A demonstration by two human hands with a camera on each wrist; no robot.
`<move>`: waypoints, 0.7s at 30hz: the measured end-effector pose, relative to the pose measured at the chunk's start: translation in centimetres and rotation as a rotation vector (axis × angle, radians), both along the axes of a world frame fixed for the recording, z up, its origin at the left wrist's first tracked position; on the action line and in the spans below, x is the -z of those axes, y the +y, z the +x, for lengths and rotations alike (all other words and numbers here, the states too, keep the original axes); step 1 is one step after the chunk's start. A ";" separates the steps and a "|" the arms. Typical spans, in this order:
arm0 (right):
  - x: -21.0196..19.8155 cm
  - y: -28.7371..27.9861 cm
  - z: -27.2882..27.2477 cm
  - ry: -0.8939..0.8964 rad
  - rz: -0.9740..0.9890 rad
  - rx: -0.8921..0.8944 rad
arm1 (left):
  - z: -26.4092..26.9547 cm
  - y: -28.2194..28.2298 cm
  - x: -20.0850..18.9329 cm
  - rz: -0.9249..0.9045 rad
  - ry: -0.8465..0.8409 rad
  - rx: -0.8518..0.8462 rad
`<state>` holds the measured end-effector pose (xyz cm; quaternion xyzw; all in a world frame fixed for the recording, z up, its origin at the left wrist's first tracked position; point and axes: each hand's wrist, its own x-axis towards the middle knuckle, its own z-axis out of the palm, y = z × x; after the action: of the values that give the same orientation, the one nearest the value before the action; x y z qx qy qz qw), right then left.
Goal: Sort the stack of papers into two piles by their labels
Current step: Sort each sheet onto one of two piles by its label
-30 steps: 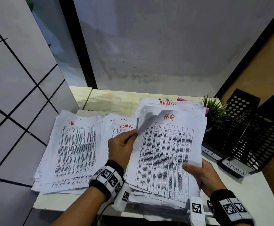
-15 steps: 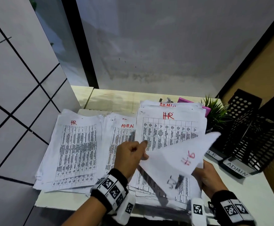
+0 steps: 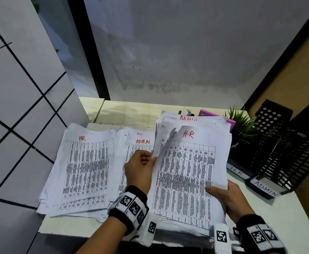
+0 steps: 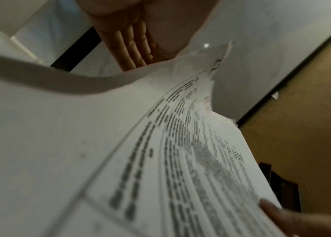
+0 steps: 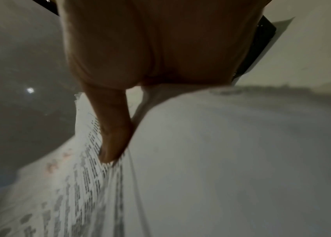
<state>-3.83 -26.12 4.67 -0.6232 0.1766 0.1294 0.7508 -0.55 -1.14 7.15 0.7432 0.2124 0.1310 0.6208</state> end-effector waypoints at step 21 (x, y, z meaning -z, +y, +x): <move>-0.7 0.1 -0.2 -0.009 0.046 0.036 | -4.5 1.4 0.6 0.102 -0.193 0.604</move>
<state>-3.99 -26.03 5.33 -0.6031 0.1814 0.1174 0.7679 -5.02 0.25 6.57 0.7869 -0.0842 0.0212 0.6109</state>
